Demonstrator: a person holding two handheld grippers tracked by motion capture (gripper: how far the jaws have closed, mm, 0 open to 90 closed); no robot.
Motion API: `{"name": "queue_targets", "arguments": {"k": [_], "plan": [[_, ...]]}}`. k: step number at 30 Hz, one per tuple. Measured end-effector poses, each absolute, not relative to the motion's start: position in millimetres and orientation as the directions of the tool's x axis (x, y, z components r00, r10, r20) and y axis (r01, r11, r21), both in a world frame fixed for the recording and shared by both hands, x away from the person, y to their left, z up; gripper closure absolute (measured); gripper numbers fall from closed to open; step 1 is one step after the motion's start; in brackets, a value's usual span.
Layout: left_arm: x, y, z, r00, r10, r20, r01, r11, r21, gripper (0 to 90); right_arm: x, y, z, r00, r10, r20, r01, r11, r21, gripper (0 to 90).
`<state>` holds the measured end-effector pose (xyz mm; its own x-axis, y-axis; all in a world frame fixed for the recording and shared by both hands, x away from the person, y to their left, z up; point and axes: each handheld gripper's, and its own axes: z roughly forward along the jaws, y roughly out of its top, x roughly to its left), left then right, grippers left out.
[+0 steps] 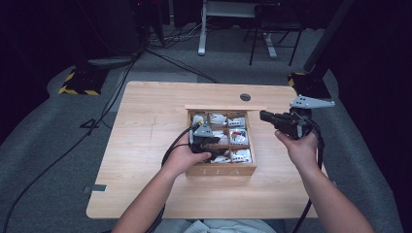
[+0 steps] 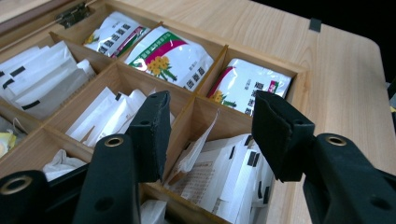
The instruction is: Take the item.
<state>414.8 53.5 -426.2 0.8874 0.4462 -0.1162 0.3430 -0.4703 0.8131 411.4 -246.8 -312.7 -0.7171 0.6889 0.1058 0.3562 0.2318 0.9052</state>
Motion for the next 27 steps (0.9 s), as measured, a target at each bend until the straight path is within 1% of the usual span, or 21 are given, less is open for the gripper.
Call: {"name": "queue_targets", "arguments": {"k": [6,12,18,23,27], "plan": [[416,50,-427,0.881,0.459,-0.117,0.363,-0.496,0.789,51.5,411,-247,-313,-0.717,0.689,0.105,0.356,0.233,0.905,90.0],[417,43,-430,0.867,0.489,-0.097,0.392,-0.548,0.739,56.9,411,-247,-313,-0.718,0.688,0.106,0.358,0.234,0.904,90.0],[418,35,-433,0.865,0.494,-0.09,0.414,-0.601,0.683,60.4,411,-247,-313,-0.718,0.688,0.106,0.357,0.234,0.904,90.0],[420,32,-436,0.852,0.509,-0.119,0.452,-0.603,0.657,64.3,411,-247,-313,-0.719,0.687,0.106,0.359,0.236,0.903,90.0],[420,29,-437,0.847,0.52,-0.109,0.46,-0.616,0.639,65.7,412,-247,-312,-0.718,0.688,0.103,0.359,0.24,0.902,90.0]]}}
